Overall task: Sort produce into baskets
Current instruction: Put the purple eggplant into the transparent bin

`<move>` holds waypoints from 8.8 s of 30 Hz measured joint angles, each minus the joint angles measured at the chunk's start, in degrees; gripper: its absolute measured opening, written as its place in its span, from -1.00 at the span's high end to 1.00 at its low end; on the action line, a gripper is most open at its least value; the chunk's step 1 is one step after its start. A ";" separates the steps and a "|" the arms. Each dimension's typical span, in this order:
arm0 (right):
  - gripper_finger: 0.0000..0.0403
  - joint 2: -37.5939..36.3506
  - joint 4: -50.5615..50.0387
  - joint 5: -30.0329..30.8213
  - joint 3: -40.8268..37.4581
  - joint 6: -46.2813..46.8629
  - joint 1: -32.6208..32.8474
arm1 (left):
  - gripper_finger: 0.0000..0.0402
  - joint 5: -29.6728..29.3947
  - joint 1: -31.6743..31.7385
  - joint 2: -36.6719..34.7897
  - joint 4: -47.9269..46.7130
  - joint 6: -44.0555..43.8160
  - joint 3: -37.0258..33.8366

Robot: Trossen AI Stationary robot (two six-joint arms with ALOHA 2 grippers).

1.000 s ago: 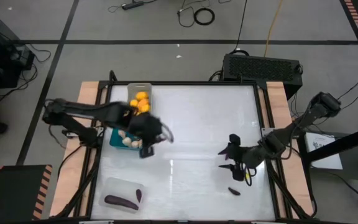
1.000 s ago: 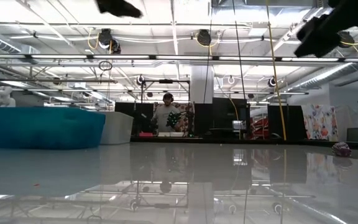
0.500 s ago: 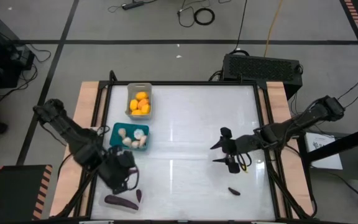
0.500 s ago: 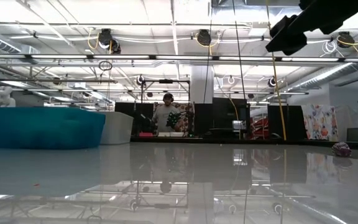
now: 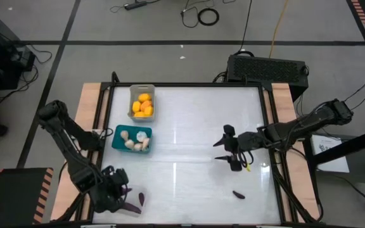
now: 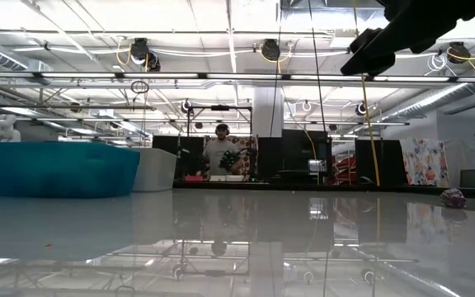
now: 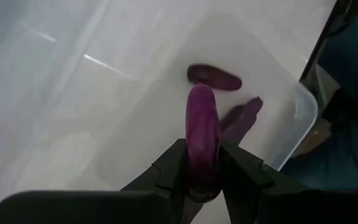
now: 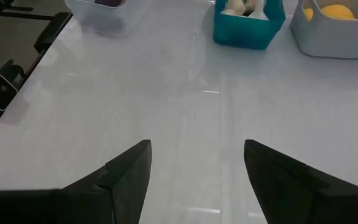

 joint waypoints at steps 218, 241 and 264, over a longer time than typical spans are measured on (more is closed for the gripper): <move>0.08 36.70 -23.83 -3.88 15.54 69.99 28.95 | 0.00 -4.01 35.51 -15.69 51.99 70.48 -23.70; 0.99 36.98 -23.28 -2.78 20.21 68.05 28.18 | 0.00 -3.84 35.51 -15.72 47.87 70.38 -23.70; 1.00 40.82 13.48 7.04 34.32 26.15 17.63 | 0.00 -3.87 35.51 -15.72 46.04 70.29 -23.70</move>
